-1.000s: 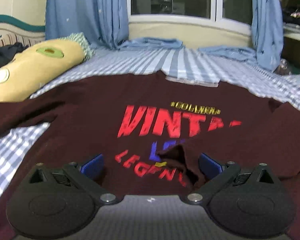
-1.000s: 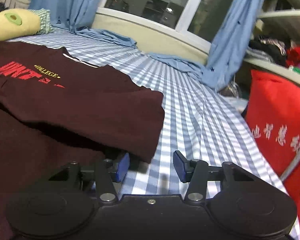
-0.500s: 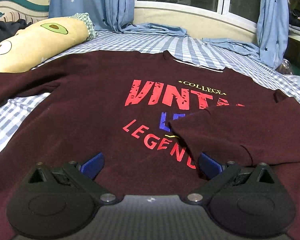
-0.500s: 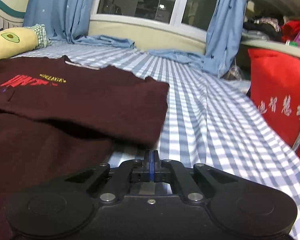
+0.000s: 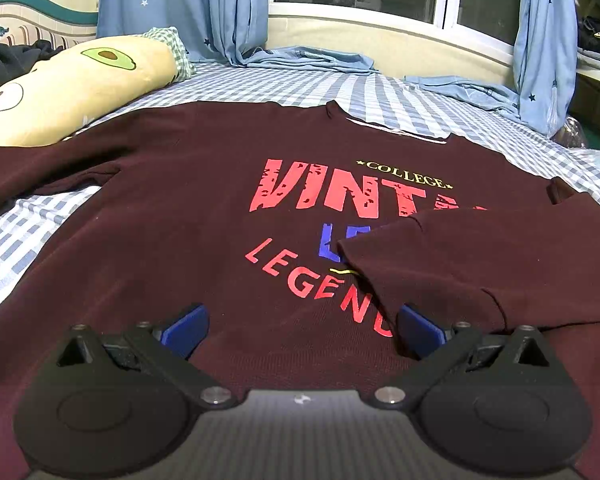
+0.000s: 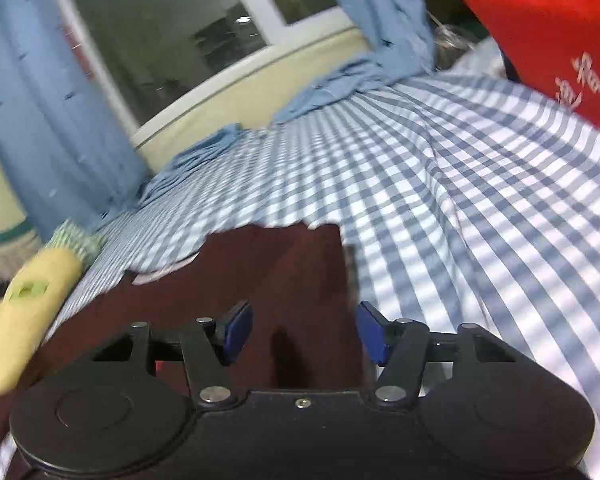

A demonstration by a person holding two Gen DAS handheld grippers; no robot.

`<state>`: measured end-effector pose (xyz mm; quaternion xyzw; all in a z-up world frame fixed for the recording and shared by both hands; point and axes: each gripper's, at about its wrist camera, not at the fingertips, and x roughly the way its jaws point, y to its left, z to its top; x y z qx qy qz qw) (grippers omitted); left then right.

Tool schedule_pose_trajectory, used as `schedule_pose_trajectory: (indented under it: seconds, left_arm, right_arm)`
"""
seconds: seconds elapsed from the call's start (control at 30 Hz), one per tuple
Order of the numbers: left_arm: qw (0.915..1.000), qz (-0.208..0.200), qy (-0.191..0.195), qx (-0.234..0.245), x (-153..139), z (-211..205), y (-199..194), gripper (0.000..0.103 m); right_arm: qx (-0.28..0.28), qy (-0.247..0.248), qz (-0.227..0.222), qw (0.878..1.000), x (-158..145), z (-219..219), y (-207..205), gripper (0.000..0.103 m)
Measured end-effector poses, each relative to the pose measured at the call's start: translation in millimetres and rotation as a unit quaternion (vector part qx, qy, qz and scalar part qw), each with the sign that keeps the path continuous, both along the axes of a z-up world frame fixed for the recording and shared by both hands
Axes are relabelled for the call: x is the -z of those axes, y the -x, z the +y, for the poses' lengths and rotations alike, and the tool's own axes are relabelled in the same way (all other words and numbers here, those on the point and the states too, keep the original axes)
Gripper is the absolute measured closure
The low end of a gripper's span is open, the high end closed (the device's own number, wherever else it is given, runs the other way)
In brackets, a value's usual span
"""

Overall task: Fold small clothes
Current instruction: 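Open the right tool and release the folded sleeve on the chest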

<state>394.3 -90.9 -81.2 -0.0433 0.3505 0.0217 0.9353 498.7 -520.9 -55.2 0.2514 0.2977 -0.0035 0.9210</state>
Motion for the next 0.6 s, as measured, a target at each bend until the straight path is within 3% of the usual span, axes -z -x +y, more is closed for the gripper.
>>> schedule_pose_trajectory:
  seconds: [0.1, 0.13, 0.17, 0.23, 0.37, 0.43, 0.53, 0.6]
  left_arm:
    - [1.0, 0.0, 0.0, 0.0, 0, 0, 0, 0.001]
    - [1.0, 0.0, 0.001, 0.0, 0, 1, 0, 0.001]
    - [1.0, 0.0, 0.001, 0.0, 0, 1, 0, 0.001]
    - [1.0, -0.001, 0.002, 0.0, 0, 0, 0, 0.001]
    - [1.0, 0.004, -0.009, 0.002, 1, -3, -1, 0.001]
    - [0.9998, 0.007, -0.02, 0.002, 1, -6, -2, 0.001]
    - [0.9998, 0.007, -0.019, 0.002, 1, -7, -2, 0.001]
    - [0.9998, 0.007, -0.019, 0.003, 1, -8, -3, 0.001]
  right_arm:
    - [0.003, -0.026, 0.036, 0.999, 9, -7, -36, 0.042]
    - [0.002, -0.038, 0.043, 0.998, 11, -10, -43, 0.064]
    - [0.008, -0.045, 0.047, 0.998, 12, -12, -46, 0.078]
    - [0.012, -0.054, 0.038, 0.998, 11, -13, -44, 0.09]
    - [0.025, 0.011, 0.004, 1.0, 0, -12, -31, 0.093]
    - [0.027, 0.015, -0.003, 1.0, 5, -16, -31, 0.093]
    - [0.022, 0.05, 0.015, 0.998, 19, -12, -37, 0.093]
    - [0.031, 0.045, 0.019, 0.998, 28, -11, -38, 0.091]
